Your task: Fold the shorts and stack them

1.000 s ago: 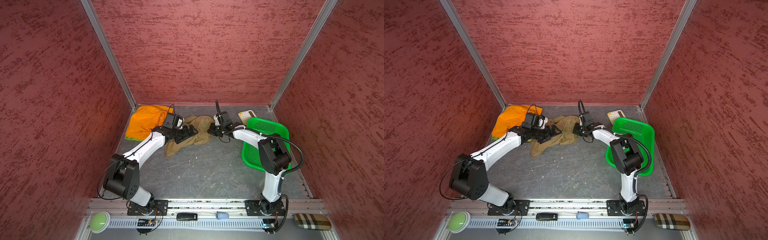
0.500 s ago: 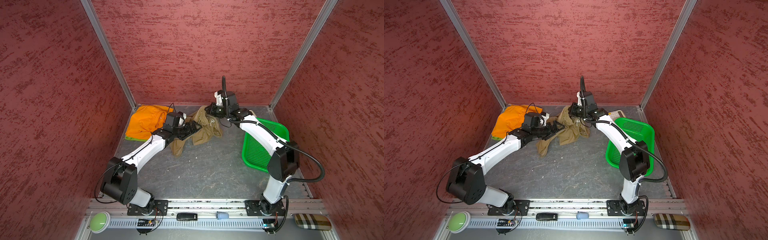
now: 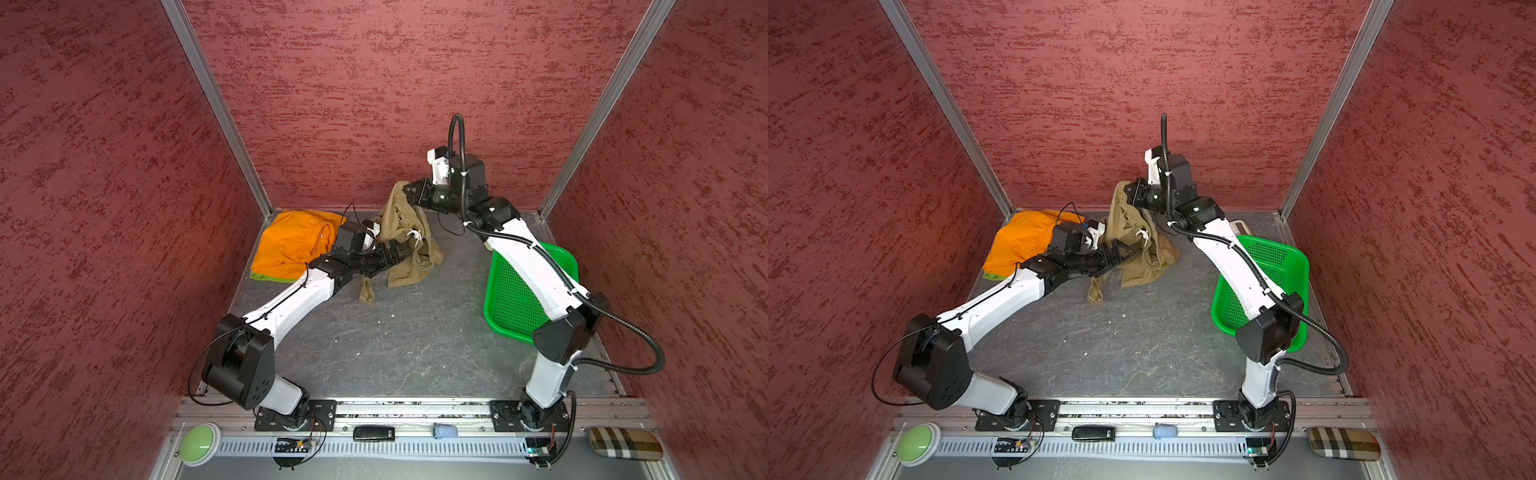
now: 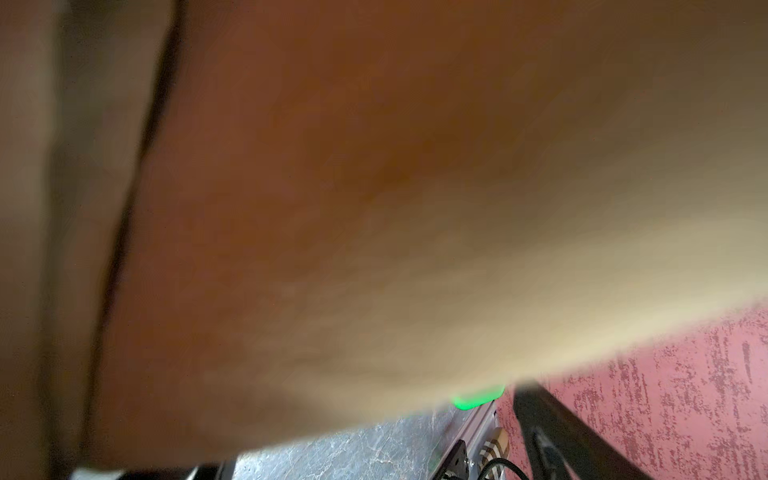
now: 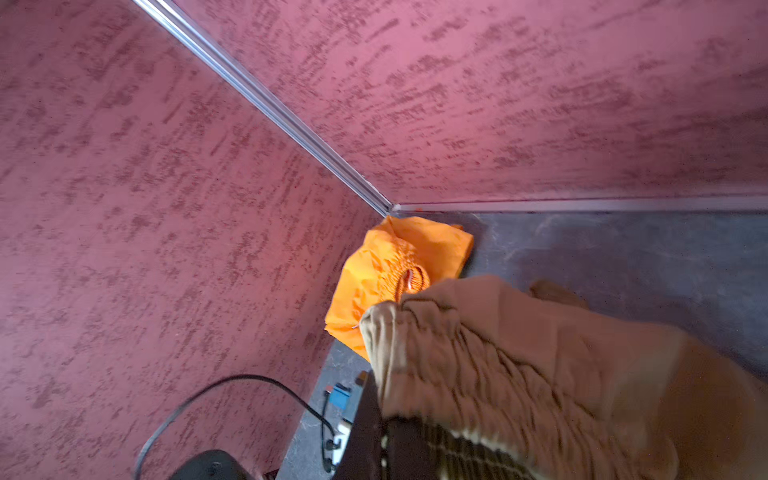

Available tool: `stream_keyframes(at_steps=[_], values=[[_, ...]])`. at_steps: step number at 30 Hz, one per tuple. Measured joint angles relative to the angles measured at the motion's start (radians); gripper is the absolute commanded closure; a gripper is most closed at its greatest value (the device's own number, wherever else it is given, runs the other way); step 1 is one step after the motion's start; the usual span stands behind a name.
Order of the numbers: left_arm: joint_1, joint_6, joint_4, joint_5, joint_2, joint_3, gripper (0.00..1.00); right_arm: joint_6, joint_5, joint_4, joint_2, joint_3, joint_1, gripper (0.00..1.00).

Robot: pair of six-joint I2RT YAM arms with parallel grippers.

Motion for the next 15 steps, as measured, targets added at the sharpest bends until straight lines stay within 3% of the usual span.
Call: stream_keyframes(at_steps=[3, 4, 7, 10, 15], values=[[0.007, 0.002, -0.008, -0.006, -0.016, -0.003, 0.01, -0.01, -0.011, -0.011, 0.159, 0.151, 0.019, 1.0], [0.012, 0.003, -0.014, -0.013, -0.028, -0.008, 0.01, -0.012, -0.018, -0.019, 0.24, 0.211, 0.029, 0.95], [0.045, 0.002, -0.027, -0.029, -0.094, -0.05, 0.01, -0.018, -0.038, -0.077, 0.454, 0.323, 0.05, 0.76], [0.093, 0.003, -0.038, -0.034, -0.172, -0.106, 0.01, -0.027, -0.051, -0.17, 0.591, 0.33, 0.06, 0.57], [0.119, 0.002, -0.067, -0.015, -0.178, -0.117, 0.01, -0.061, -0.056, -0.273, 0.586, 0.293, 0.057, 0.2]])
